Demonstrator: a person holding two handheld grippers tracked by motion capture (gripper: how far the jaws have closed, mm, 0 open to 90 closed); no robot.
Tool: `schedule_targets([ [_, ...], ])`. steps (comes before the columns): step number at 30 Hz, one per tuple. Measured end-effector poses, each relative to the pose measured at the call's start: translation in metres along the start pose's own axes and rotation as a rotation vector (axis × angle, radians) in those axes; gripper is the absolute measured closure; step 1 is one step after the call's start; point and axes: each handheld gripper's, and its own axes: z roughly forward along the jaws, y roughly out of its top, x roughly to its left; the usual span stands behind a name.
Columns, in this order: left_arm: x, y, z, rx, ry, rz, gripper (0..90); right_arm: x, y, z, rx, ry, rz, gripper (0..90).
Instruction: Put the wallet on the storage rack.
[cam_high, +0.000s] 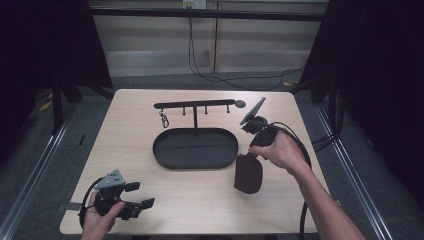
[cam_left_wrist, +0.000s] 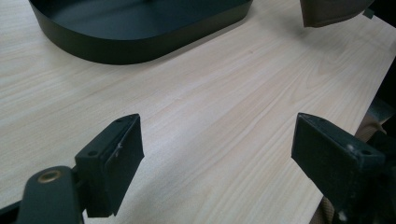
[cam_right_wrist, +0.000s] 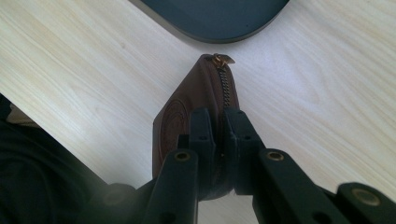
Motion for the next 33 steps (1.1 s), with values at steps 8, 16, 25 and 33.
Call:
schedule_targets([
  [8,0.0,0.0,0.0,0.002,-0.006,0.003,16.6,-0.002,0.01,-0.005,-0.004,0.001,0.003,82.4],
  [16,-0.002,0.0,0.0,0.005,-0.008,0.015,16.6,-0.001,0.018,-0.012,-0.013,-0.007,0.006,82.4],
  [25,-0.002,0.0,0.001,0.013,-0.011,0.018,16.6,-0.003,0.033,-0.017,-0.023,-0.013,0.023,82.5],
  [33,-0.002,0.0,0.0,0.007,-0.009,0.011,16.6,-0.008,0.044,-0.02,-0.032,-0.011,0.034,82.5],
])
